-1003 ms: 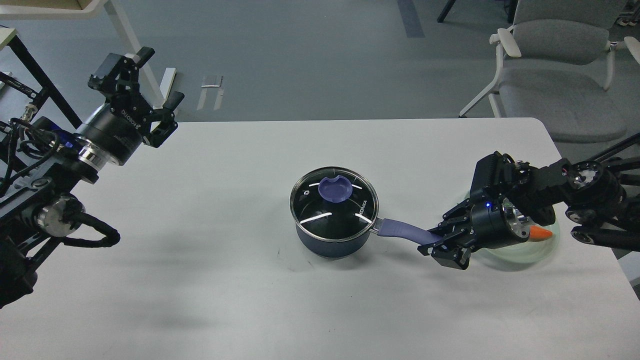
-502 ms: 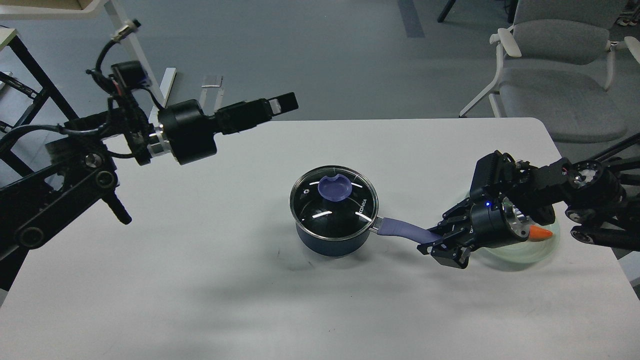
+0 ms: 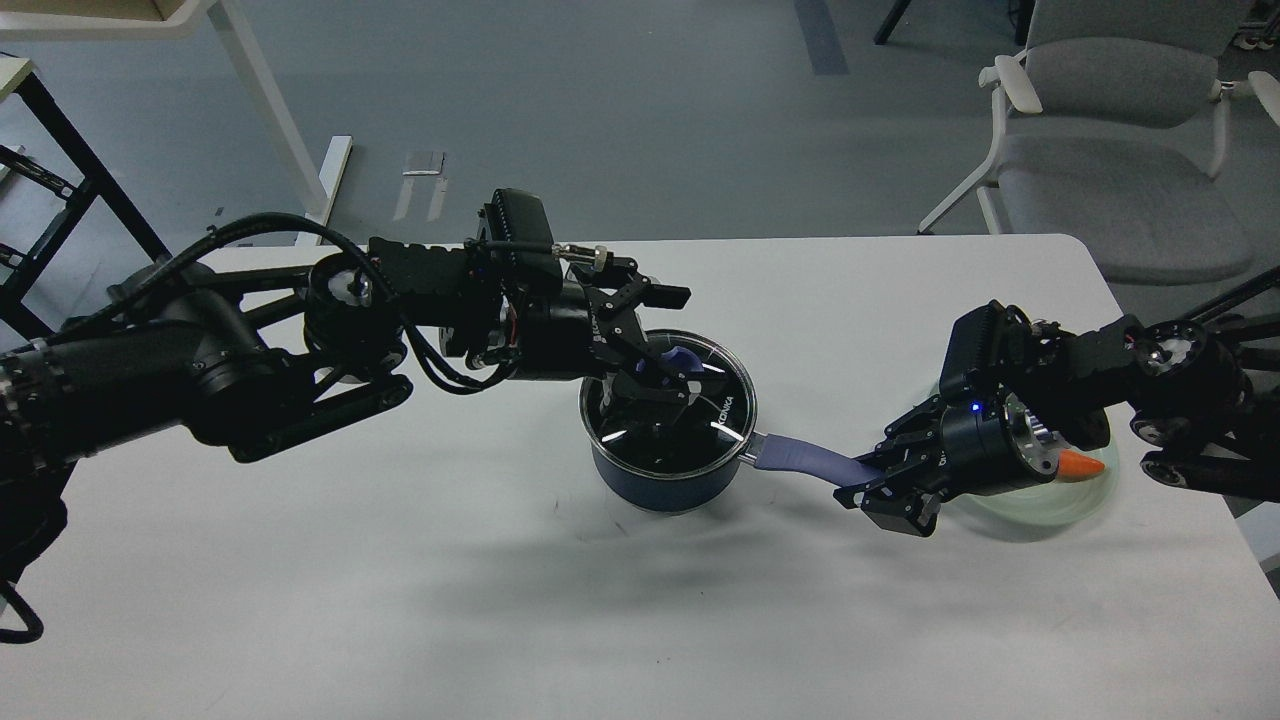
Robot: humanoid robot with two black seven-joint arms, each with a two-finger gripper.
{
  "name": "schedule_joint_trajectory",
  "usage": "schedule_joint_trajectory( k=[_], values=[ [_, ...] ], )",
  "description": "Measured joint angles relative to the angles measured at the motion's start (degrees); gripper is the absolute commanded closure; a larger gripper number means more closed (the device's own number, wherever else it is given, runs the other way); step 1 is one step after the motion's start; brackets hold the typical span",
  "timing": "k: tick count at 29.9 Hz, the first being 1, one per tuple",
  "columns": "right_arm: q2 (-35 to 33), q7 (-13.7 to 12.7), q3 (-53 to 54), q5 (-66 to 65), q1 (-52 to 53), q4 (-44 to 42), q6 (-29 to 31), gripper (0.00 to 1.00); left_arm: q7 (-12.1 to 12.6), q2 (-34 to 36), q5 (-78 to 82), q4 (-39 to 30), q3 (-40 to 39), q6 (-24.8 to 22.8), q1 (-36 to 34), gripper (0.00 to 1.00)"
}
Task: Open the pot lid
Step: 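Reach the left gripper over the pot to the purple lid knob, then grasp the lid knob with the left gripper and lift the lid off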
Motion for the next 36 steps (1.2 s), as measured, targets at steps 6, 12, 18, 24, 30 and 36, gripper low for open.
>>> schedule_joint_trajectory(
  k=[6, 12, 18, 24, 30, 36],
  values=[
    [-0.11, 0.0, 0.0, 0.06, -0.01, 0.02, 0.0, 0.76, 0.01, -4.01, 0.76, 5.81, 1.25, 1.18, 1.46, 0.0],
    [-0.12, 0.0, 0.0, 0.07, -0.01, 0.02, 0.0, 0.76, 0.01, -4.52, 0.28, 7.29, 1.43, 1.77, 4.67, 0.01],
    [-0.19, 0.0, 0.0, 0.08, -0.01, 0.09, 0.0, 0.76, 0.01, -4.59, 0.66, 9.75, 1.5, 4.45, 5.83, 0.03],
    [-0.13, 0.0, 0.06, 0.08, -0.01, 0.1, 0.0, 0.75, 0.01, -4.59, 0.69, 9.97, 1.5, 4.64, 6.65, 0.05],
    [-0.08, 0.0, 0.06, 0.08, -0.01, 0.08, 0.0, 0.75, 0.0, -5.51, 0.64, 9.97, 1.45, 4.72, 7.38, 0.08],
    [-0.08, 0.0, 0.06, 0.08, -0.01, 0.07, 0.0, 0.75, 0.01, -6.09, 0.63, 10.1, 1.41, 4.76, 7.39, 0.35]
  ],
)
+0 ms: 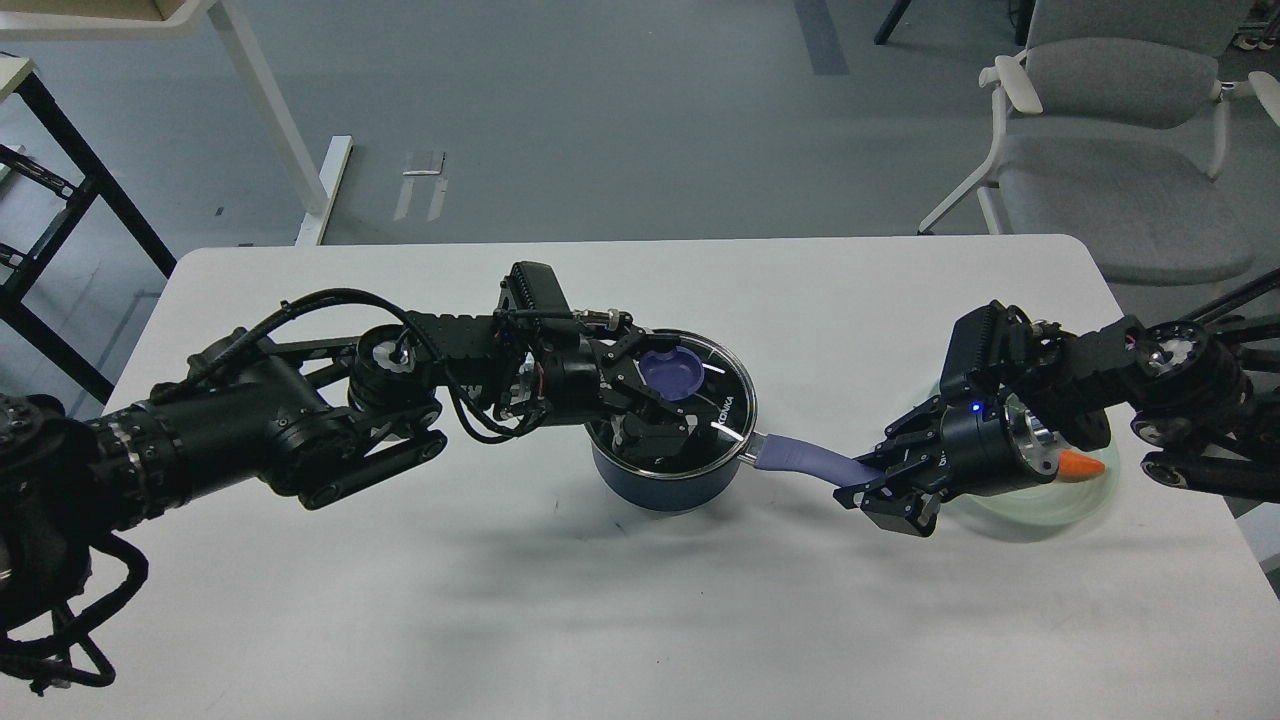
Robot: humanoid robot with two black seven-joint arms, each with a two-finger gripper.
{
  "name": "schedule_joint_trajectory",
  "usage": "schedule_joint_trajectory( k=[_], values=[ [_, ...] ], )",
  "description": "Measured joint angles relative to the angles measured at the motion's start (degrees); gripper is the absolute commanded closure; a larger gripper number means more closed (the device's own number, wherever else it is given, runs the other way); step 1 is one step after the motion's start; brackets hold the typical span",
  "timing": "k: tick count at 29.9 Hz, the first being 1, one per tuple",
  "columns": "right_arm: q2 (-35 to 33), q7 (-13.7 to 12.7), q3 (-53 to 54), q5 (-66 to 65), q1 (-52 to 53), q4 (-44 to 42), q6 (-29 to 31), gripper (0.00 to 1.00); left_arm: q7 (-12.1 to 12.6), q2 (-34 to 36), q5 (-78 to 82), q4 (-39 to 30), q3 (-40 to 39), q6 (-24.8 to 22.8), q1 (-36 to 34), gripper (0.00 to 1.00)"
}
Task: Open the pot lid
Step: 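Grasp the lid knob with the left gripper and lift the lid off, then lower the glass lid onto the table beside the pot and release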
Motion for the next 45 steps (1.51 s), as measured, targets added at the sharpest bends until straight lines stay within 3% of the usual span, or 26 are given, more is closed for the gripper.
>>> schedule_joint_trajectory(
  k=[4, 16, 29, 36, 45],
  values=[
    [-0.05, 0.02, 0.0, -0.01, 0.0, 0.02, -0.05, 0.75, 0.01, -0.03, -0.01, 0.16, -0.05, 0.18, -0.01, 0.66],
    [-0.1, -0.04, 0.08, 0.06, -0.26, 0.01, -0.18, 0.75, -0.09, 1.51, -0.65, -2.72, -0.25, 1.46, -2.1, 0.65],
    [-0.3, 0.0, 0.05, -0.01, -0.76, -0.07, -0.08, 0.75, -0.01, 20.05, -6.79, -12.03, -0.15, 1.76, -3.24, 0.65],
    [-0.24, 0.01, 0.2, -0.01, -0.79, -0.13, -0.09, 0.75, -0.01, 28.86, -7.24, -14.28, 0.04, 10.36, 4.49, 0.64],
    [-0.29, 0.01, 0.32, -0.01, -0.79, -0.15, -0.17, 0.75, 0.0, 34.06, -3.85, -13.6, 0.06, 16.35, 14.12, 0.63]
  ],
)
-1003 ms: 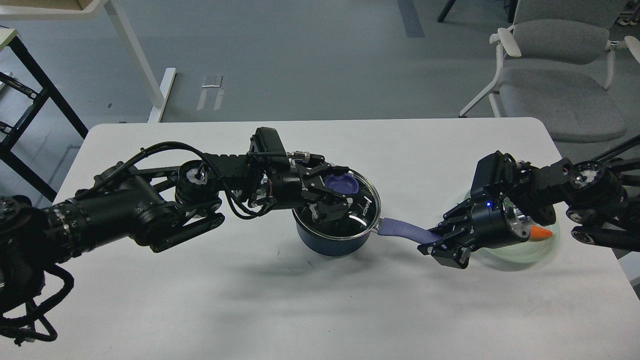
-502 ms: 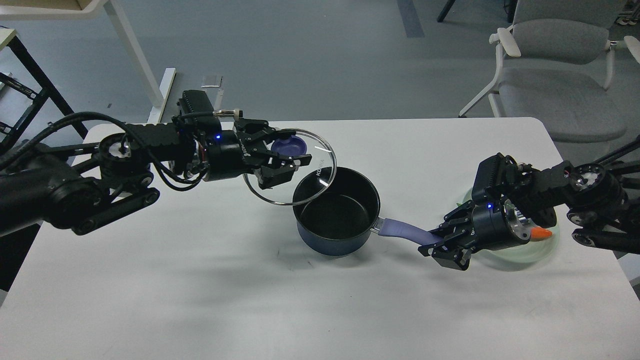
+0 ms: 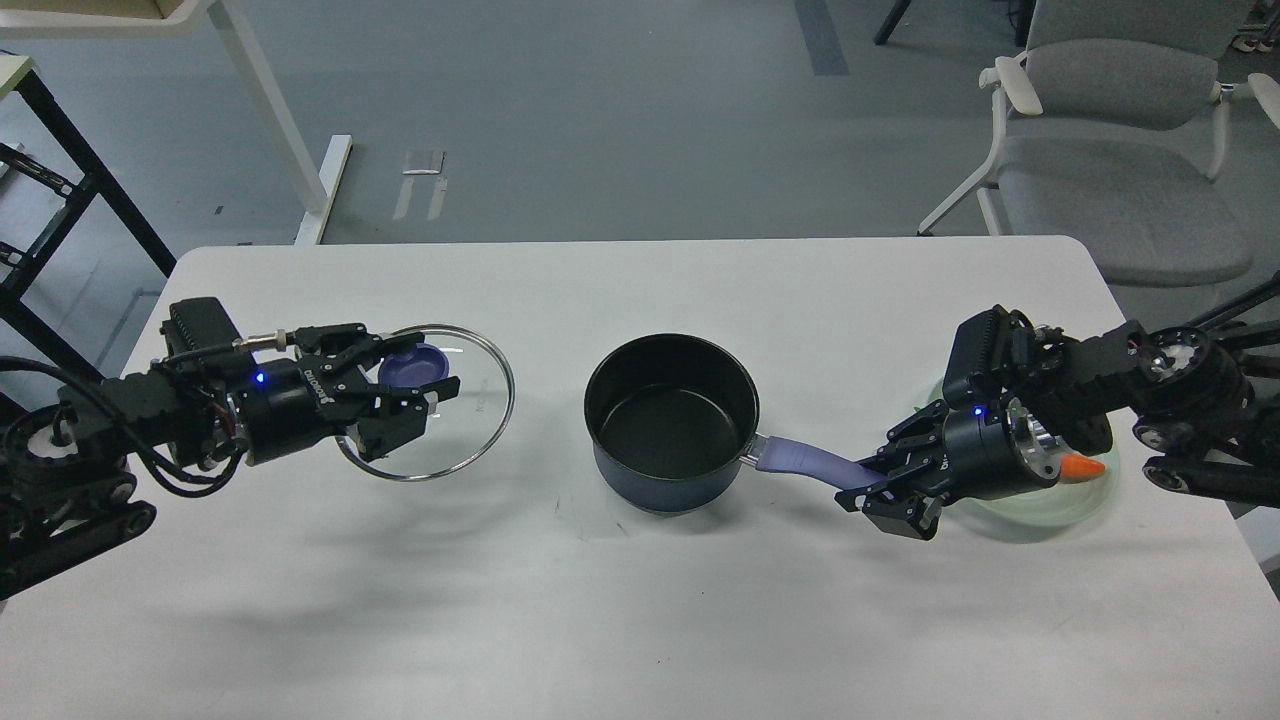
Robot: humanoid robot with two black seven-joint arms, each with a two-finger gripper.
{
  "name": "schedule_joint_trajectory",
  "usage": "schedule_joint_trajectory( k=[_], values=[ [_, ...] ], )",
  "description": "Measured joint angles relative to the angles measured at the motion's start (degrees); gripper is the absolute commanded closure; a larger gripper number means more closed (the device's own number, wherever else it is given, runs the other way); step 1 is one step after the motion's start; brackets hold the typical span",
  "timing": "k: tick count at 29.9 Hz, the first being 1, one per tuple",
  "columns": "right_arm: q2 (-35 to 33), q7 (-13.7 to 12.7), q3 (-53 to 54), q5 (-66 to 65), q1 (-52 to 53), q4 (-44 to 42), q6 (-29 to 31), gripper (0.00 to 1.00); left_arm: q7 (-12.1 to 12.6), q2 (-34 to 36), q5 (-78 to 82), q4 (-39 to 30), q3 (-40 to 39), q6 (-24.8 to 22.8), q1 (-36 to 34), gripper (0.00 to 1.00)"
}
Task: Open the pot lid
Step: 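Lower the glass lid onto the table beside the pot and release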
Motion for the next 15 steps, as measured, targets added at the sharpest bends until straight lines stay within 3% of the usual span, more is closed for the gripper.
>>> schedule_joint_trajectory(
  k=[15],
  values=[
    [0.0, -0.02, 0.06, 0.0, -0.25, -0.01, -0.66, 0.74, -0.01, -2.79, 0.95, 8.2, -0.07, 3.01, 4.77, 0.56]
  ],
)
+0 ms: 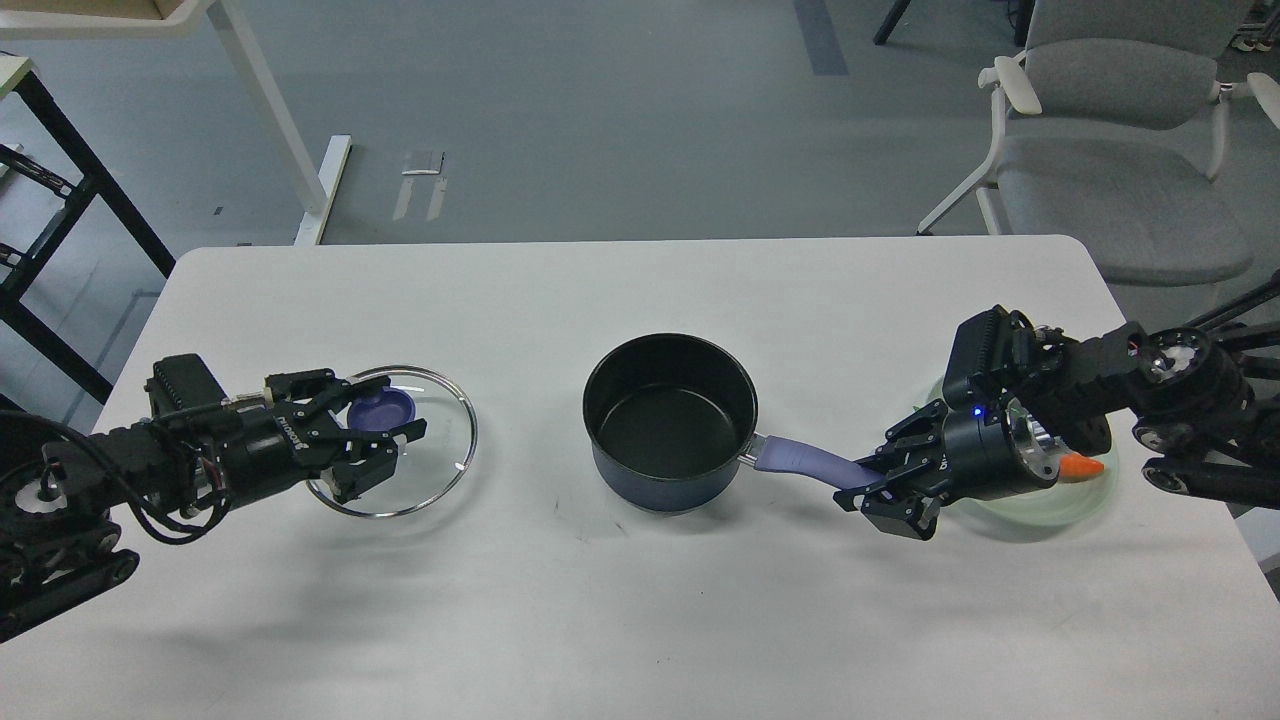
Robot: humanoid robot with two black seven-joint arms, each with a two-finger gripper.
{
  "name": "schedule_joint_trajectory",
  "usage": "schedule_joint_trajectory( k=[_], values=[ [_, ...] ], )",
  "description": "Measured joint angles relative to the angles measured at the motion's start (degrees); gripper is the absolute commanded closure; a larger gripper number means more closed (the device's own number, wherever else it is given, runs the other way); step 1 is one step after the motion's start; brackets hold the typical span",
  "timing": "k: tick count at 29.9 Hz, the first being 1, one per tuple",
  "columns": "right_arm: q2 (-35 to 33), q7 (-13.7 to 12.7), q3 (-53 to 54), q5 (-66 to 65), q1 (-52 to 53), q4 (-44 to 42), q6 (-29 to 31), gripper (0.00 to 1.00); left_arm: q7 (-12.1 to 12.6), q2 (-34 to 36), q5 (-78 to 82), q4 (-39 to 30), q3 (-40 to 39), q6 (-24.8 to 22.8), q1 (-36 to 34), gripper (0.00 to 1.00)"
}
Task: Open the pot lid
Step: 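Lower the glass lid onto the table beside the pot and release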
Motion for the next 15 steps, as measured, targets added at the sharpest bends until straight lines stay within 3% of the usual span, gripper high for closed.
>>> schedule_joint_trajectory(
  k=[6, 15],
  values=[
    [0.0, 0.0, 0.0, 0.02, -0.01, 0.0, -0.06, 0.74, -0.01, -1.35, 0.0, 2.07, 0.02, 0.03, 0.43, 0.47],
    [0.09, 0.0, 0.0, 0.02, -0.01, -0.08, -0.06, 0.74, 0.0, -2.57, -0.28, 2.95, 0.02, 0.04, 1.37, 0.12]
  ],
)
